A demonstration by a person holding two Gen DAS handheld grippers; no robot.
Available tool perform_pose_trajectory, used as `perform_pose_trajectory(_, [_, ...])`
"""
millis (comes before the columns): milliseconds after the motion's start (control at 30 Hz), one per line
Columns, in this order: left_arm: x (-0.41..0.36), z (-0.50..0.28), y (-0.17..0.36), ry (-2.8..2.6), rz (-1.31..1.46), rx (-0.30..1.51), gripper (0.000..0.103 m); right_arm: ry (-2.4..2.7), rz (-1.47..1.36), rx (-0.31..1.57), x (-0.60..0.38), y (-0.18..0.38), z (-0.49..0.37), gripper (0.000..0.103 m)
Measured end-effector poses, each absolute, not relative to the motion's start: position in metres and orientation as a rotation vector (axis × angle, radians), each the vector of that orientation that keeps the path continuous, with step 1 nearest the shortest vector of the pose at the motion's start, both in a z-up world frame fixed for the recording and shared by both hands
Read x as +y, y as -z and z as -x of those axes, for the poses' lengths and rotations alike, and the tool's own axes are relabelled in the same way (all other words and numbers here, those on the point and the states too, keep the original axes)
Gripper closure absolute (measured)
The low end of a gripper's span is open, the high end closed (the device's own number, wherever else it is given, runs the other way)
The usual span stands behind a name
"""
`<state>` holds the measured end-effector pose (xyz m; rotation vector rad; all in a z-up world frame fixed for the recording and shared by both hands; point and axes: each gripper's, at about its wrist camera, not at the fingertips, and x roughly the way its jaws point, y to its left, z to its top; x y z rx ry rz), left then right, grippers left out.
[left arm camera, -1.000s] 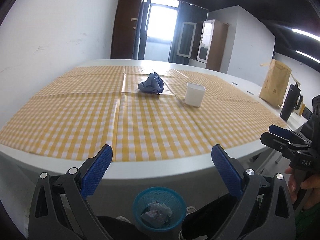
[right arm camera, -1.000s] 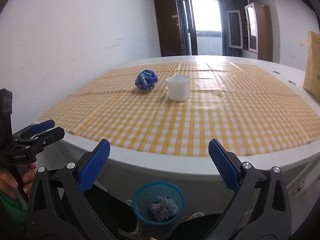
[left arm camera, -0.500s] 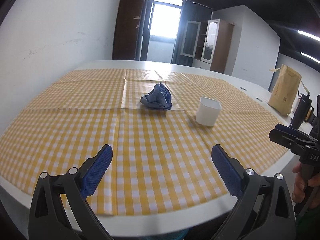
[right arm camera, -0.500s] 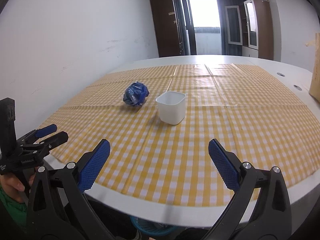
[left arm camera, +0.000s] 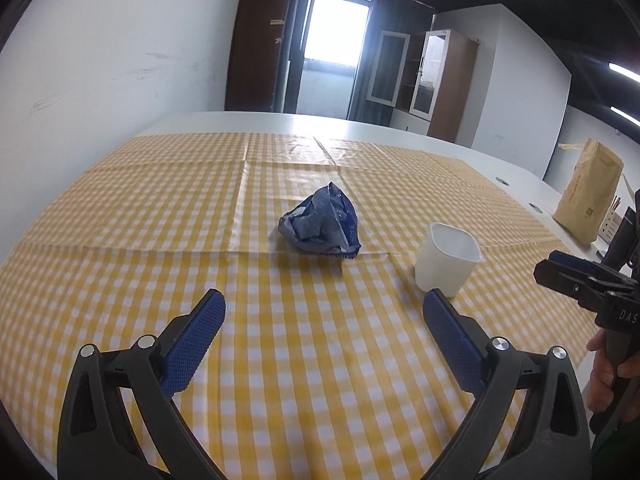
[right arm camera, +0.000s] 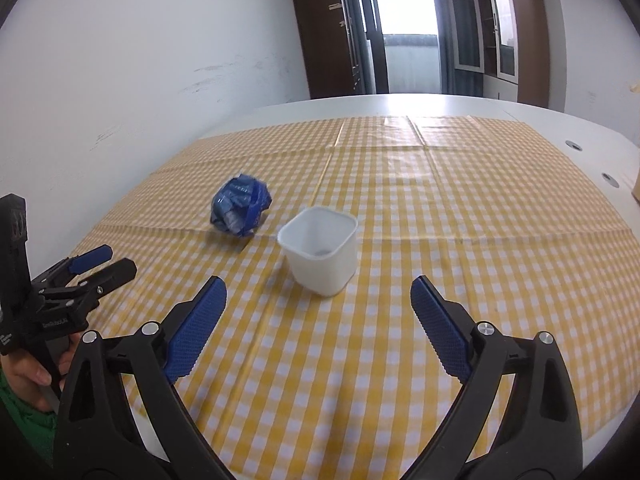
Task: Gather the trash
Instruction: 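Close the left gripper on the blue bag while the right gripper grasps the white cup rim, then carry the blue bag and white cup in both grippers down over the wastebasket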
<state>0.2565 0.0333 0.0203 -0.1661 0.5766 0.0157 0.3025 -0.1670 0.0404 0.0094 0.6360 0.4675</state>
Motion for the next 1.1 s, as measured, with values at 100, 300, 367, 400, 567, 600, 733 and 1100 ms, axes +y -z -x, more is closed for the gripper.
perform_pose_trajectory(100, [0.032, -0.281, -0.019, -0.018, 0.153, 0.594, 0.006, -0.48, -0.018, 0.676, -0.161, -0.04, -0.328, 0.024])
perform_pose_trajectory(300, [0.036, -0.33, -0.014, -0.032, 0.142, 0.646, 0.006, -0.46, -0.017, 0.738, -0.154, -0.032, -0.368, 0.03])
perform_pose_trajectory(367, [0.038, -0.345, -0.011, -0.035, 0.14, 0.668, 0.006, -0.455, -0.015, 0.756, -0.152, -0.028, -0.38, 0.033])
perform_pose_trajectory(400, [0.039, -0.351, -0.009, -0.036, 0.138, 0.678, 0.006, -0.447, -0.002, 0.763, -0.15, -0.026, -0.385, 0.037])
perform_pose_trajectory(567, [0.044, -0.392, 0.004, -0.051, 0.115, 0.738, 0.013, -0.424, 0.029, 0.838, -0.143, -0.009, -0.412, 0.06])
perform_pose_trajectory(600, [0.046, -0.396, 0.006, -0.055, 0.12, 0.752, 0.016, -0.426, 0.027, 0.851, -0.143, -0.006, -0.415, 0.063])
perform_pose_trajectory(733, [0.045, -0.403, 0.014, -0.002, 0.15, 0.781, 0.048, -0.454, 0.02, 0.872, -0.141, 0.002, -0.415, 0.078])
perform_pose_trajectory(1100, [0.036, -0.352, -0.006, 0.04, 0.167, 0.699, 0.074, -0.468, 0.058, 0.787, -0.15, -0.015, -0.373, 0.092])
